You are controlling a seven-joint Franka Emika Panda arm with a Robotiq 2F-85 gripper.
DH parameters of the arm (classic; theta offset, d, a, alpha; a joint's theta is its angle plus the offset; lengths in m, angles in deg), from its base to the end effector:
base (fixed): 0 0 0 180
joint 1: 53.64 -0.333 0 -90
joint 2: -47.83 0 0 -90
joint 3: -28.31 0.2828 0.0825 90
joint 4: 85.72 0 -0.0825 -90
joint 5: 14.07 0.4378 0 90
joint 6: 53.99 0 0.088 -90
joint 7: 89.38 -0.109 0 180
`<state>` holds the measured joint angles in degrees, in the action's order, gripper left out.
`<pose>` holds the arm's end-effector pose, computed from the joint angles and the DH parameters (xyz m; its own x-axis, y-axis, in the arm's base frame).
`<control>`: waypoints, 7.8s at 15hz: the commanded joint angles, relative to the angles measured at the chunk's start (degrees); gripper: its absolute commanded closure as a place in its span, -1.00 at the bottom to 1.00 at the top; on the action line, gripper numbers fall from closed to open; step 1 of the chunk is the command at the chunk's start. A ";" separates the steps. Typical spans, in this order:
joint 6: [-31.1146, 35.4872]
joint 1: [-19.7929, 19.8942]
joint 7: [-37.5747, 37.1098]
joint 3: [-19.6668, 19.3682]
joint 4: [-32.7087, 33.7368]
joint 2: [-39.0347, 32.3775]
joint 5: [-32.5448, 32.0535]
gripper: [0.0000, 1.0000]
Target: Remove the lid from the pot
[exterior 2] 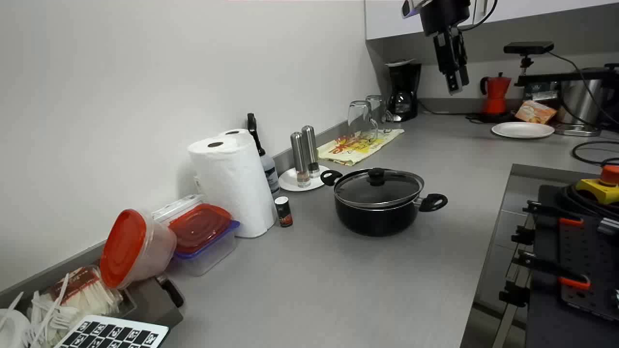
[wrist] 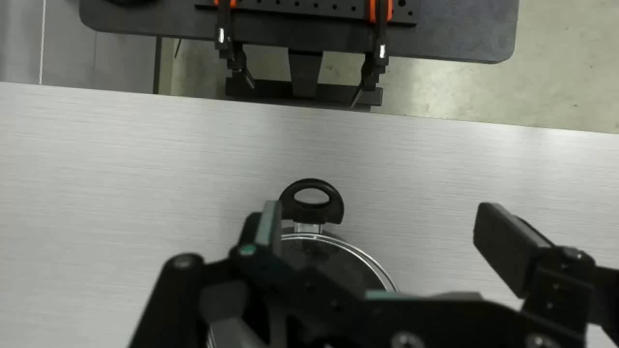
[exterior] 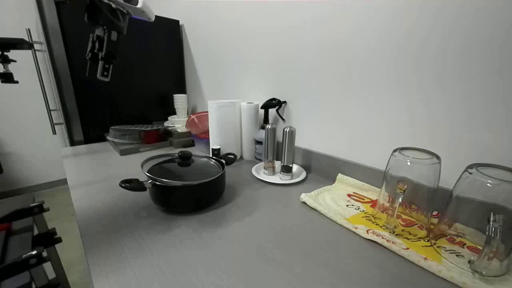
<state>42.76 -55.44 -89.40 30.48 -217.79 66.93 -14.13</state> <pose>0.4736 0.0326 0.4030 0.9582 0.0608 -0.2795 0.0672 -0.9976 0.0135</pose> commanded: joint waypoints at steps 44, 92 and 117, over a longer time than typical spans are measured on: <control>6.29 3.50 -10.81 -4.28 32.72 -45.92 2.10 -1.00; 15.80 -1.71 -13.49 -2.13 34.14 -42.03 5.29 0.50; 24.24 -20.42 -17.90 4.81 46.30 -62.80 -2.54 0.50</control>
<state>67.38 -74.66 -105.07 36.42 -176.73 8.01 -15.96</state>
